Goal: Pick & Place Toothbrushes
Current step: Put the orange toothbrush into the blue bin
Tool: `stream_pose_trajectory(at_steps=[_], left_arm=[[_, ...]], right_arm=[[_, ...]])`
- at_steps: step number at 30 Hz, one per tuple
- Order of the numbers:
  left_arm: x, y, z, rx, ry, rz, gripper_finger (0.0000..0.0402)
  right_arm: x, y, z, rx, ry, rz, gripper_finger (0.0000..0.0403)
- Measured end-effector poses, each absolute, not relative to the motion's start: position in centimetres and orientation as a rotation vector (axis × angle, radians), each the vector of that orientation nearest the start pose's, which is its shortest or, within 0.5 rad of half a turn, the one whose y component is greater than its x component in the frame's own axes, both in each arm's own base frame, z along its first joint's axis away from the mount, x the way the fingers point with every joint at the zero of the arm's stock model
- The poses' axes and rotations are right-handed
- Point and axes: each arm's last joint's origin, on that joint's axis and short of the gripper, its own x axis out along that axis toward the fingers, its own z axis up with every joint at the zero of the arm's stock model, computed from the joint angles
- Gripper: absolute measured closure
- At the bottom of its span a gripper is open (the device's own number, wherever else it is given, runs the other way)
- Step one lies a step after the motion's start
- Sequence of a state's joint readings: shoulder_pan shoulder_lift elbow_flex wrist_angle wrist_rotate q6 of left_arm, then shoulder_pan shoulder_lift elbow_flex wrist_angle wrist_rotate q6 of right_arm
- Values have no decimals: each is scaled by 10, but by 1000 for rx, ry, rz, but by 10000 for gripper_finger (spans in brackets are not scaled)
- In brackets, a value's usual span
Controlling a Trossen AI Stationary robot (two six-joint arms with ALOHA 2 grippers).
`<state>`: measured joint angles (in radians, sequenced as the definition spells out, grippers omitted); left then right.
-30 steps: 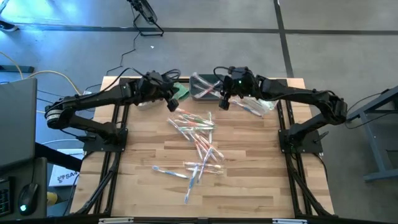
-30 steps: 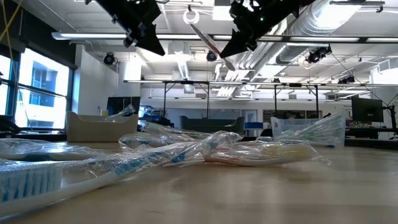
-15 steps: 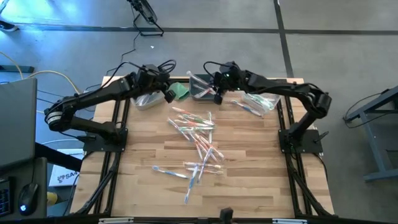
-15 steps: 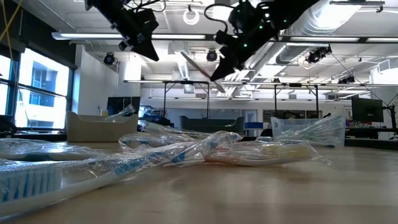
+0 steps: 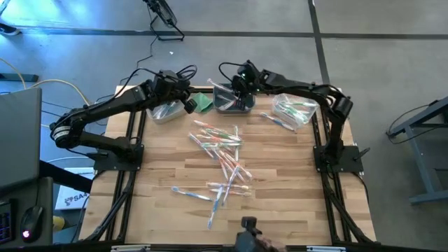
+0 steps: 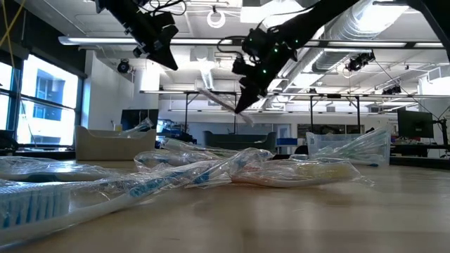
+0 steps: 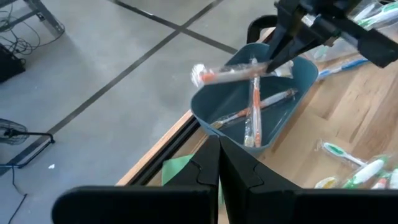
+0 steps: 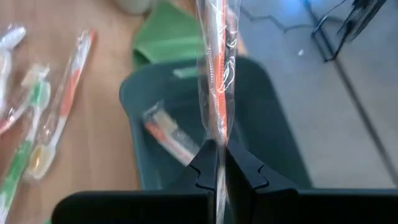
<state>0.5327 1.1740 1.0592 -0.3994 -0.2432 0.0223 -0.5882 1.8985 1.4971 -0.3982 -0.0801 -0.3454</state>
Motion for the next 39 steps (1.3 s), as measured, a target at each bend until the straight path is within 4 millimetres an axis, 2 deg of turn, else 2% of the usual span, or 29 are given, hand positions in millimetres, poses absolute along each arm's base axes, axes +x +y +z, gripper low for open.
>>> stream_pose_trajectory(at_steps=[12,22,30,34,39], left_arm=[[213,134,331,-55,529,754,401],[213,134,331,-55,529,755,401],[213,134,331,-55,529,755,401],[213,134,331,-55,529,755,401],[213,134,331,-55,529,754,401]], right_arm=[[336,-247,234,20,907,-346,398],[338,-254,202,93,1003,-344,398],[339,-257,187,119,1041,-338,397],[339,-258,187,108,1054,-395,382],[338,-259,187,88,1071,-434,342]])
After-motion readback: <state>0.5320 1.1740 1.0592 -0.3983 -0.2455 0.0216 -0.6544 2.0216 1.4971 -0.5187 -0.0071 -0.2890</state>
